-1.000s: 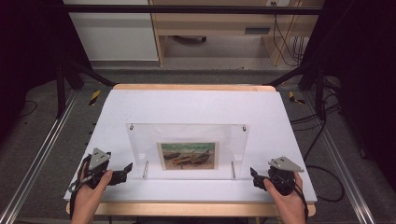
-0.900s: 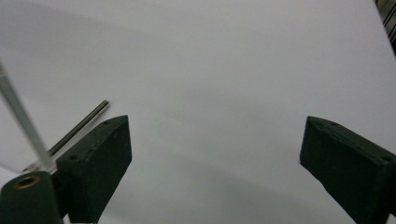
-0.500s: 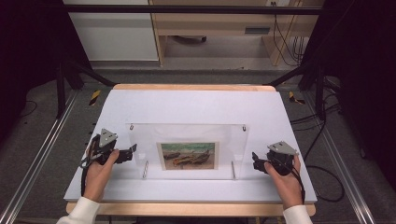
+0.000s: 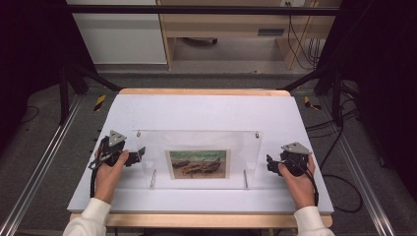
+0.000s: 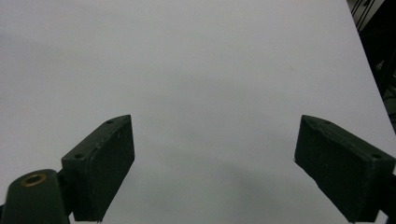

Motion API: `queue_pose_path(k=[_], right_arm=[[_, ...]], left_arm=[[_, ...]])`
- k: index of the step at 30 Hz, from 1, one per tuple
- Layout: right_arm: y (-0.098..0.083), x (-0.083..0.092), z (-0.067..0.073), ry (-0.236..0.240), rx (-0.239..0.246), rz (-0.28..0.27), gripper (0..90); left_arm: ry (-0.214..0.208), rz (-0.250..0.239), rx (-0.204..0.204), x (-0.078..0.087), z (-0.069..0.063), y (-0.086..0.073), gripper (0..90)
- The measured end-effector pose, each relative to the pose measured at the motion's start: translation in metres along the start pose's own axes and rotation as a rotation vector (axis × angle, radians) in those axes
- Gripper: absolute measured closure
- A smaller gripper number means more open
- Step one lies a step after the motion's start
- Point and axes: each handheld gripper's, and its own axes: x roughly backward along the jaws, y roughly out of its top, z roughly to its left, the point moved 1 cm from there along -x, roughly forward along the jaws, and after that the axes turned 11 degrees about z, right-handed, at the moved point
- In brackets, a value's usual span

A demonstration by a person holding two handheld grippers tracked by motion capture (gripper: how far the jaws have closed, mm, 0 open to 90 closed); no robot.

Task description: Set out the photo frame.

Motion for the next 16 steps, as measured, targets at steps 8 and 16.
queue_pose_path(k=[8, 16], right_arm=[[-0.004, -0.004, -0.002, -0.033, 0.004, 0.076, 13.9], [-0.008, 0.004, 0.007, -0.017, -0.003, 0.055, 12.8]], left_arm=[[0.06, 0.038, 0.001, 0.002, 0.0, -0.01, 7.4], [0.067, -0.01, -0.011, 0.012, -0.002, -0.019, 5.8]])
